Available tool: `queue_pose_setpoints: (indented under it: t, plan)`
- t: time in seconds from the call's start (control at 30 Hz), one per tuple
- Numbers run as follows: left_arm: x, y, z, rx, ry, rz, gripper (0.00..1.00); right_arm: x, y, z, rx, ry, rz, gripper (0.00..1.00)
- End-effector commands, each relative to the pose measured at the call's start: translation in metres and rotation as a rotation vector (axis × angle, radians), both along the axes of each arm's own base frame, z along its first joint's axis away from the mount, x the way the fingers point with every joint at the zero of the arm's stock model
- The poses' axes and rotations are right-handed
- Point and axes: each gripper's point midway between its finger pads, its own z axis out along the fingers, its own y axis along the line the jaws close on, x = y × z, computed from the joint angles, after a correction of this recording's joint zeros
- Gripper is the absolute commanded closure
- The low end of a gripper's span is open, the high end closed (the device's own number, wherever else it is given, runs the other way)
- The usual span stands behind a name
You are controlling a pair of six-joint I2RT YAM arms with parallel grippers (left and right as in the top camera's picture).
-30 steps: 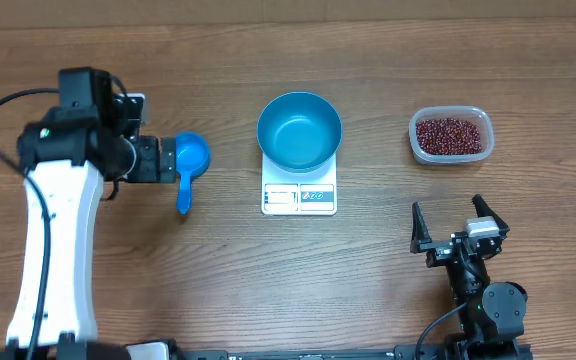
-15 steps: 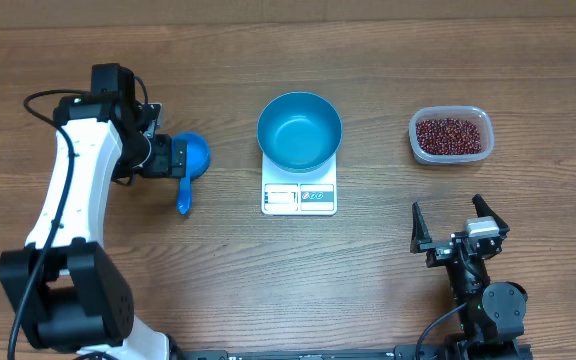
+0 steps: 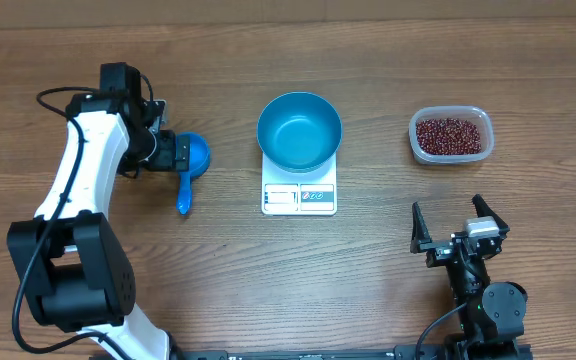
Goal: Scoop item into bowl and weigh 150g on scale
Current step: 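Move the left gripper over the blue scoop's cup, then lower the left gripper and grasp the blue scoop's cup rim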
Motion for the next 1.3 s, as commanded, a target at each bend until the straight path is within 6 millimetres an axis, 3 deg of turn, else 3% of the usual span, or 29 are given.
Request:
queue_pose_setpoints:
  t: [0.0, 0.43, 0.8, 1.2, 1.27]
  plan:
    - [0.009, 0.003, -0.004, 0.003, -0.009, -0.014, 0.0, 0.0, 0.0, -0.002, -0.007, -0.005, 0.0, 0.0]
    - [0.031, 0.006, -0.016, 0.016, -0.065, -0.013, 0.0, 0.0, 0.0, -0.002, -0.007, -0.005, 0.0, 0.0]
    - [0.039, 0.006, -0.057, 0.008, -0.017, -0.014, 0.0, 0.0, 0.0, -0.002, -0.007, -0.005, 0.0, 0.0]
    - [0.049, 0.008, -0.056, 0.014, -0.057, -0.013, 0.0, 0.0, 0.0, -0.002, -0.007, -0.005, 0.0, 0.0]
    - [0.049, 0.008, -0.056, 0.015, -0.057, -0.013, 0.04, 0.0, 0.0, -0.002, -0.007, -0.005, 0.0, 0.0]
